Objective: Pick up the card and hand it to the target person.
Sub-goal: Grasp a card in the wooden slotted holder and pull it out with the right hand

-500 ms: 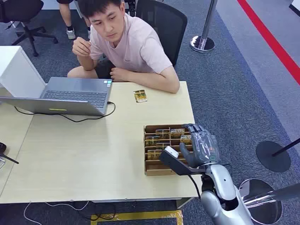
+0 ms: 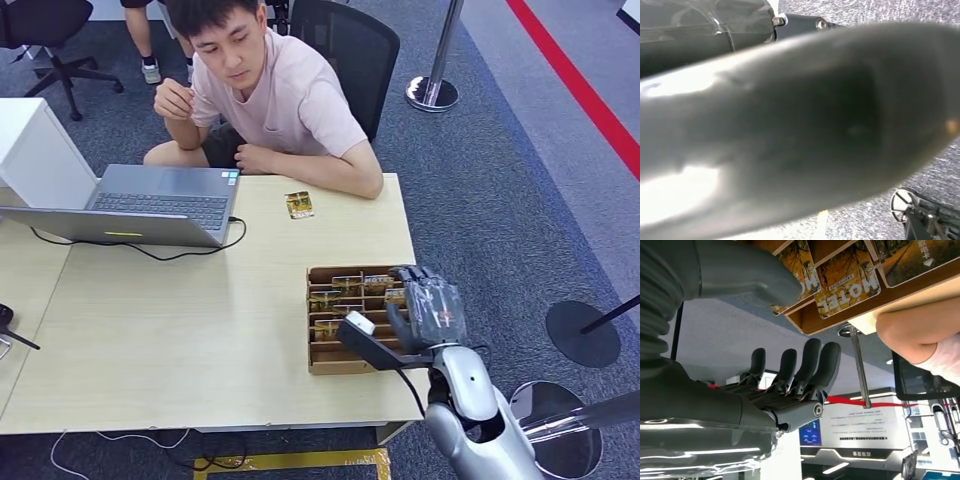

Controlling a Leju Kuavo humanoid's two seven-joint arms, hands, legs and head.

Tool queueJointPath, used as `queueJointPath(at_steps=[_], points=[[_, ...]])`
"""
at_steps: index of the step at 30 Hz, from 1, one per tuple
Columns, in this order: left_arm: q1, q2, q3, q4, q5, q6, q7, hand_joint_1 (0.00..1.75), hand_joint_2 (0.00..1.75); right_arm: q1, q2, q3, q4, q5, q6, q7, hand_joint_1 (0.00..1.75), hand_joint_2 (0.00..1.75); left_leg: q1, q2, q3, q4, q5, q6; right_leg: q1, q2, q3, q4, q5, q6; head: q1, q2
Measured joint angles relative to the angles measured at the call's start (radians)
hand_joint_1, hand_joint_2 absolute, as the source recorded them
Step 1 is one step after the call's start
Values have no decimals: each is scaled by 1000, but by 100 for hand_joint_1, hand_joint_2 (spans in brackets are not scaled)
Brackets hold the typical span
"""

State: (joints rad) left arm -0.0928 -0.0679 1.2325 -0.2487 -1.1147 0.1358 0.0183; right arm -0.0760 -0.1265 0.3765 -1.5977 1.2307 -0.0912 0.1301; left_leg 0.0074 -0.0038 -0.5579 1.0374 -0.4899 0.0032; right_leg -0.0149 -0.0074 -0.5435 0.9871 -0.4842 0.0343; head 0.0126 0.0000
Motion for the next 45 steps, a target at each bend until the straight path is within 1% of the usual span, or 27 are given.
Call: queueJointPath(at_steps=[45], points=[[0, 0, 0, 0, 0, 0, 0, 0, 0, -5, 0, 0, 9, -4, 1, 0, 87, 175, 0, 0, 0, 0, 0, 0, 0, 0, 0, 0, 0, 0, 0, 0]])
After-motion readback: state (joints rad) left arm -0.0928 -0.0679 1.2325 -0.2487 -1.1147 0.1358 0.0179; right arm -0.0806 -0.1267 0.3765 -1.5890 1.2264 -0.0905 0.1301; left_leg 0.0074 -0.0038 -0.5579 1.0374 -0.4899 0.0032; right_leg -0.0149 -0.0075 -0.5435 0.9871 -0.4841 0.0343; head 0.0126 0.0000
